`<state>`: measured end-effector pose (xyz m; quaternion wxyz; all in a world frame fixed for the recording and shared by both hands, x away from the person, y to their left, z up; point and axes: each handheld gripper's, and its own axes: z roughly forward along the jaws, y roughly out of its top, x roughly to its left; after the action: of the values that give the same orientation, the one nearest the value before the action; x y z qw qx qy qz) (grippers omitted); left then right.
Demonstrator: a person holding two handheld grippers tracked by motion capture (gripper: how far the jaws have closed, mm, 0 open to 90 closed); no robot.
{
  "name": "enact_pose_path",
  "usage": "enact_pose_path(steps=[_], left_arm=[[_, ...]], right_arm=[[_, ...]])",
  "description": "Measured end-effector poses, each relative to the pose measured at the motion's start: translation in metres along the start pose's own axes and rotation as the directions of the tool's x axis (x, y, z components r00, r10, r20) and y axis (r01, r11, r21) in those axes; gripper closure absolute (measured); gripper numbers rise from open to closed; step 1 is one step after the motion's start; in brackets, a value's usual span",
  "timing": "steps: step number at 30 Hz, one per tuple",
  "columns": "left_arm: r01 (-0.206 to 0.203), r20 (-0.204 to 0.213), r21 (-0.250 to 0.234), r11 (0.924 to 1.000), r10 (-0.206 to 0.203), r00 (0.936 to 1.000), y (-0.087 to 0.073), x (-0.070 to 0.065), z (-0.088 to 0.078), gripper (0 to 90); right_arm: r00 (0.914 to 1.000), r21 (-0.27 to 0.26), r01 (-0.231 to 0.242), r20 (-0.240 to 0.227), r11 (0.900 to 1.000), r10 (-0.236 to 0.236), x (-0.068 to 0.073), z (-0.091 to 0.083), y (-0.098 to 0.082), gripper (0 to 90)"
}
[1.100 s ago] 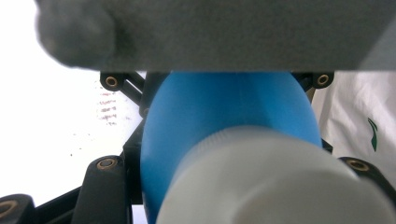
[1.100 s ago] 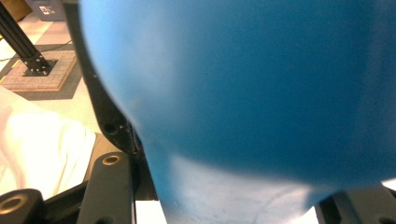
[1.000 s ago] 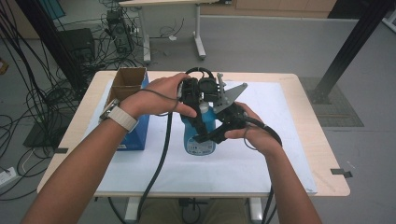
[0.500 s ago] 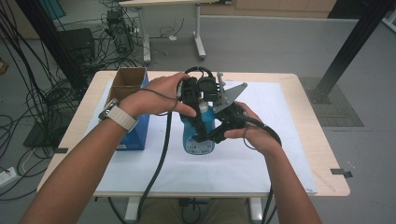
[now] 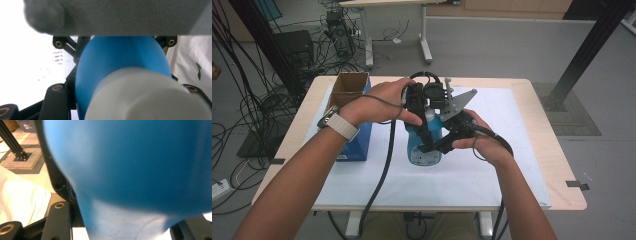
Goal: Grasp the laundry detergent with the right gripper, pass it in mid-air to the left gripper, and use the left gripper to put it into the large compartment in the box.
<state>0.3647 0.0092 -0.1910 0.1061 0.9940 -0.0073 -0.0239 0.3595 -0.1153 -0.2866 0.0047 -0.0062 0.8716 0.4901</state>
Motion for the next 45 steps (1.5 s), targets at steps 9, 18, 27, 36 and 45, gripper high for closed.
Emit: enact_pose_path(steps=[9, 18, 27, 36, 45], left_arm=[[0.02, -0.013, 0.0, 0.9998, -0.02, 0.9997, -0.005, 0.001, -0.006, 40.2], [0.094, -0.041, 0.0, 0.9956, -0.094, 0.9948, -0.011, 0.001, -0.015, 40.2], [0.176, -0.1, 0.017, 0.9842, -0.173, 0.9798, -0.014, 0.003, -0.026, 40.0], [0.301, -0.158, -0.005, 0.9537, -0.298, 0.9416, -0.021, 0.006, -0.045, 39.9], [0.434, -0.211, -0.034, 0.9001, -0.431, 0.8772, -0.027, 0.01, -0.063, 39.8]], right_arm=[[0.9949, 0.07, -0.095, 0.04, 0.993, 0.092, -0.003, -0.021, -0.018, 16.8], [0.9812, 0.231, -0.18, 0.11, 0.956, 0.159, 0.001, -0.05, -0.033, 9.6], [0.9673, 0.34, -0.218, 0.2, 0.915, 0.156, 0.001, -0.081, -0.026, 9.2], [0.9441, 0.439, -0.298, 0.266, 0.848, 0.195, -0.001, -0.107, -0.034, 6.7], [0.9297, 0.504, -0.331, 0.319, 0.798, 0.185, -0.003, -0.124, -0.041, 3.6]])
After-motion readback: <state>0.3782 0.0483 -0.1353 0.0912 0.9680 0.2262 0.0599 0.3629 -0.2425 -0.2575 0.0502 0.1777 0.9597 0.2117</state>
